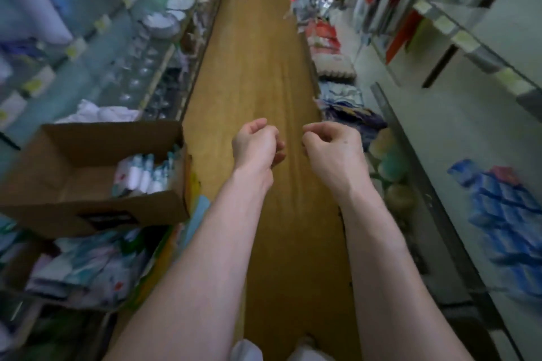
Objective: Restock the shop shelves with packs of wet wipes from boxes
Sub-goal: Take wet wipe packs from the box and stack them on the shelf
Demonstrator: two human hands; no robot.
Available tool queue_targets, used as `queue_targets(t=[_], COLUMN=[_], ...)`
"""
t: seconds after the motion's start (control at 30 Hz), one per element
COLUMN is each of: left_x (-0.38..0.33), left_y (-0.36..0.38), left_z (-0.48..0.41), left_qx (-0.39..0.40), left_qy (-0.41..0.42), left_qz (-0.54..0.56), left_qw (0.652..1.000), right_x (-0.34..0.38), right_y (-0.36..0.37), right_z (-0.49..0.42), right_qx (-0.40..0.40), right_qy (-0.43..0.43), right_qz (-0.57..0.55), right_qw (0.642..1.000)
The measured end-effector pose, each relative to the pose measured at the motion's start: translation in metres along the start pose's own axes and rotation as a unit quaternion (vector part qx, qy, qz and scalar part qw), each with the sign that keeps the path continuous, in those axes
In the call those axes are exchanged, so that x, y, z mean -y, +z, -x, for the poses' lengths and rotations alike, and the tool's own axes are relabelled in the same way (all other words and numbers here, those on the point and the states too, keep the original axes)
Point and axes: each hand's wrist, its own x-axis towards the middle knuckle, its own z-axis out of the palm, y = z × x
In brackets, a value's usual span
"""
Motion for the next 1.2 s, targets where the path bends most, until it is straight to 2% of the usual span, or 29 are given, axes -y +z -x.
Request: queue_targets(t=[0.33,0.7,0.9,1.1,1.2], left_x=[-0.051,-0.06,-0.048,-0.033,-0.023], left_y=[-0.12,-0.208,-0.253,-0.289,-0.306], left_z=[-0.092,-0.162,-0.194,-0.229,-0.241], left_qx=[-0.187,-0.32,-0.331,-0.297,-0.262], left_qy=[0.022,-0.045,-0.114,-0.176,-0.226], left_qz=[0.078,0.095,0.081,-0.01,-0.063], left_qw=[0.979,0.942,0.933,0.938,0.936], right_x=[0.061,0.073,0.056,0.039,0.032], right_y=[0.155,0.271,0.319,0.369,0.39], right_z=[-0.047,-0.086,-0.084,-0.07,-0.06], right_qx=[0.228,0.402,0.451,0.453,0.449], right_qy=[-0.076,-0.043,0.025,0.126,0.148], right_qz=[0.015,0.044,0.096,0.12,0.135], right_qw=[0.971,0.914,0.887,0.874,0.871])
